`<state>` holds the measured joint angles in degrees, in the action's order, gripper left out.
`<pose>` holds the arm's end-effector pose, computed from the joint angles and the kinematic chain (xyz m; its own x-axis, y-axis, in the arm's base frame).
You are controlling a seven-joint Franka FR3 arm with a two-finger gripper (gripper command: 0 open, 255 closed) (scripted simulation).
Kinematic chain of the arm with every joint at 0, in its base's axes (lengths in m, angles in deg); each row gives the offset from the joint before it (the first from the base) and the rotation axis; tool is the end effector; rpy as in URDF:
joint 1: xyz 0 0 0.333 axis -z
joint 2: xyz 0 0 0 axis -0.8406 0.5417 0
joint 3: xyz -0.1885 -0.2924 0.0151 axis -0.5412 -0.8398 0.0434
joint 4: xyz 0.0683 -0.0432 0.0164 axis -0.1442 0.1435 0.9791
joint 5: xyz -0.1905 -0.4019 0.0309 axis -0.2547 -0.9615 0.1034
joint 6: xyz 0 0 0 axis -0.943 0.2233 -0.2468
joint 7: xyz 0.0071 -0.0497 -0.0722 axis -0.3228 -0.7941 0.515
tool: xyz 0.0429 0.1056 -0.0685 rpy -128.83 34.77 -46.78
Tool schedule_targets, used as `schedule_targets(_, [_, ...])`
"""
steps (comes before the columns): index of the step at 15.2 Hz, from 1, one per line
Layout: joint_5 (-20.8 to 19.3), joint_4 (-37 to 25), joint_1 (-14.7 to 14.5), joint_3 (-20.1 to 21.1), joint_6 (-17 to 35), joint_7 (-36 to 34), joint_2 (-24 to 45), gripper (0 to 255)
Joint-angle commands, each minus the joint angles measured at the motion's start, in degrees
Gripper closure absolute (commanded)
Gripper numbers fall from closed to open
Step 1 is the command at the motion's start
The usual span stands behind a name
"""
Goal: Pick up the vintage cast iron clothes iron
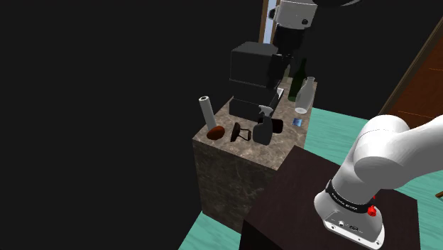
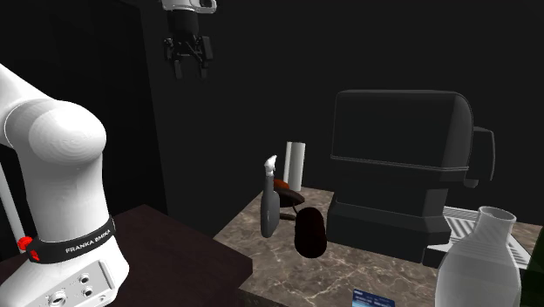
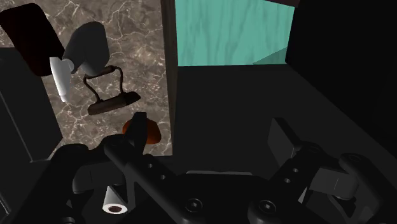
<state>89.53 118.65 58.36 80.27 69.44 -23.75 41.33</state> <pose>0.3435 0.0140 0.5853 0.9874 0.1322 0.0870 0.1354 -0.9903 -0.0319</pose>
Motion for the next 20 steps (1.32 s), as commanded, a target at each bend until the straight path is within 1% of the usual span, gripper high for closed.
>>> schedule_targets(1, [0.0, 0.0, 0.0, 0.0, 0.0, 0.0, 0.0, 0])
schedule_targets(6, [-1.11, 7.37, 1.0, -1.2, 10.71, 1.67, 2.54, 0])
schedule_targets(10, [-1.94, 11.92, 1.89, -2.24, 19.83, 2.97, 6.46, 0])
schedule_targets(15, [-2.83, 15.67, 2.94, -3.72, 31.85, 4.59, 13.87, 0])
schedule_targets(20, [-3.24, 17.03, 3.76, -5.38, 44.09, 6.39, 23.88, 0])
